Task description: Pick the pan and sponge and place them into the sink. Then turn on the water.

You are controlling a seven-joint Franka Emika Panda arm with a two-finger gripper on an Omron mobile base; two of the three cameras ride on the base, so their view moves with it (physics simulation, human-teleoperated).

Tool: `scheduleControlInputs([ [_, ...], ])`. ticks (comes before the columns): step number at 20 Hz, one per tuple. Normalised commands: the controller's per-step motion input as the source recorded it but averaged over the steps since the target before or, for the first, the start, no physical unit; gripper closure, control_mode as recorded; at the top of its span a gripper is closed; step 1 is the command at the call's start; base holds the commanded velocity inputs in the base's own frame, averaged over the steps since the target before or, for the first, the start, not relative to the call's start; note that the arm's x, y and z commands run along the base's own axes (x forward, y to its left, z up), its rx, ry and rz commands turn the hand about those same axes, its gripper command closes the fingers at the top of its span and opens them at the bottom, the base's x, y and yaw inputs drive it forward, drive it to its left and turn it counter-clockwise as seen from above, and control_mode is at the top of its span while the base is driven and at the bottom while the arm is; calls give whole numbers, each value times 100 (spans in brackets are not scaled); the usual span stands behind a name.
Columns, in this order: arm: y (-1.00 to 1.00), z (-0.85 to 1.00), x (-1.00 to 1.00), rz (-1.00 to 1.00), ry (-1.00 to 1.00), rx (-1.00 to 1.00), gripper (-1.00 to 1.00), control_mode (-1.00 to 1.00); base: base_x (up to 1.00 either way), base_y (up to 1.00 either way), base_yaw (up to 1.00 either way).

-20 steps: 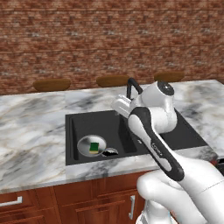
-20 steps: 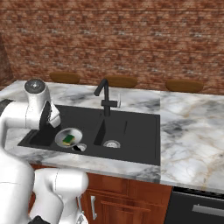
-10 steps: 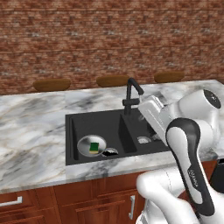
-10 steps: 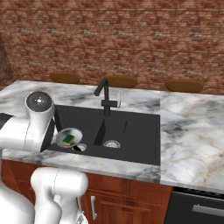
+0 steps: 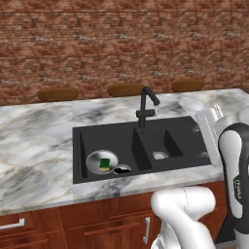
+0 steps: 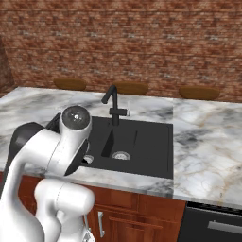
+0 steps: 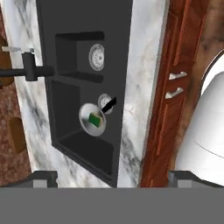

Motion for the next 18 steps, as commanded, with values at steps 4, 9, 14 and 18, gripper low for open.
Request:
scheduleControlInputs([
  [4,-78,0,9,-51,26,22,-100,-100,0,0,0],
  [9,-52,-19,51,-48,12,27,-100,-100,0,0,0],
  [14,-35,-11,99,-34,0,36,-100,-100,0,0,0],
  [18,-7,-8,99,-12,-1,41,-100,-100,0,0,0],
])
